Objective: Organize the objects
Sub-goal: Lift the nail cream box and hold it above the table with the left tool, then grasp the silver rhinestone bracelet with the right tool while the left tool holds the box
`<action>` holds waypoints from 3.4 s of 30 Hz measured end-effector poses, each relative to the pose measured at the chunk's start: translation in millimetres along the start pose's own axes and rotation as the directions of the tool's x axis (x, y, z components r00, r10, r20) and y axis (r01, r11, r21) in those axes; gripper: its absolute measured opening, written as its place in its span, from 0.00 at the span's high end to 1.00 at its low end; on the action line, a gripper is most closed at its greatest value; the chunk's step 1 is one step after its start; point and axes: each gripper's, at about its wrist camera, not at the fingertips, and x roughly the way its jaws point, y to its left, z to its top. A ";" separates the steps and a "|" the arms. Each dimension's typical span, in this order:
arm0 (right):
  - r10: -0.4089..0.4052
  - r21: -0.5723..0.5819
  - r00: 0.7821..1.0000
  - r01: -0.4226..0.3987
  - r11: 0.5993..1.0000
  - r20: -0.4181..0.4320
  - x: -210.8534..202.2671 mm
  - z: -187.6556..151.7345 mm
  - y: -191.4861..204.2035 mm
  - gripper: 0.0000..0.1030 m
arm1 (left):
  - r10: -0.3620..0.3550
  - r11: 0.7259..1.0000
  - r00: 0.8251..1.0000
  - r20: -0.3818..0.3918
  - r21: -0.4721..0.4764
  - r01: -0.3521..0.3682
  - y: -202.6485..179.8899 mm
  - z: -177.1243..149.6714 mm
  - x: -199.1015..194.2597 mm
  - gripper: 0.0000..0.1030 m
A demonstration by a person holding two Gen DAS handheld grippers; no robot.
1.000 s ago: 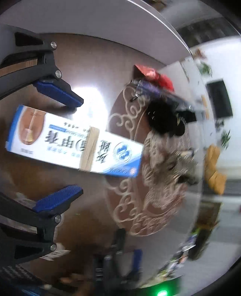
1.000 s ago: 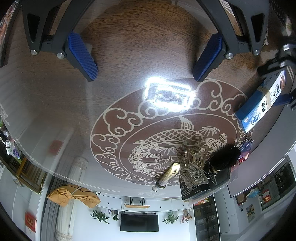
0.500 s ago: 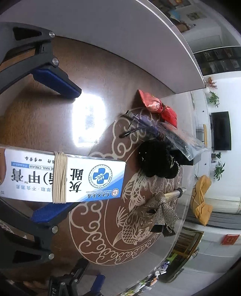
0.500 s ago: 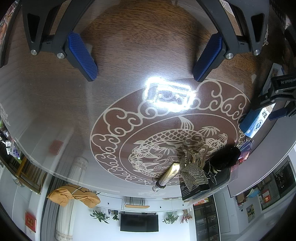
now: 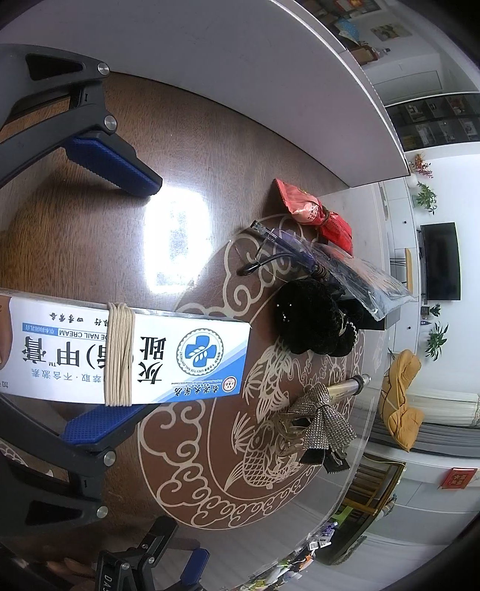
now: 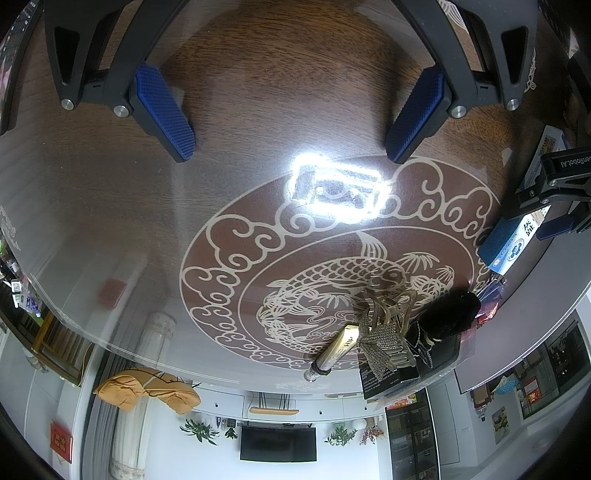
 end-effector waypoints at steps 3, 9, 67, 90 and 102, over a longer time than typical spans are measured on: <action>0.000 0.000 1.000 0.000 1.000 0.000 0.0 0.0 0.0 0.00 | 0.000 1.000 1.000 0.000 0.000 0.000 0.0 0.1 0.1 0.00; -0.002 -0.001 1.000 0.002 1.000 0.000 0.7 -0.6 0.4 0.00 | 0.000 1.000 1.000 0.000 0.000 0.000 0.0 0.1 0.3 0.00; -0.003 0.001 1.000 0.003 1.000 -0.001 0.8 -0.1 1.5 0.00 | 0.000 1.000 1.000 0.002 0.000 0.000 0.1 0.8 1.7 0.00; 0.140 -0.010 0.990 -0.140 0.990 -0.029 54.2 87.3 51.2 0.00 | 0.000 1.000 1.000 0.002 0.000 0.000 0.2 1.1 1.8 0.00; 0.208 -0.046 0.978 -0.206 0.977 0.028 35.3 90.8 53.2 0.56 | 0.003 1.000 1.000 0.002 0.002 -0.003 -0.2 1.2 1.9 0.00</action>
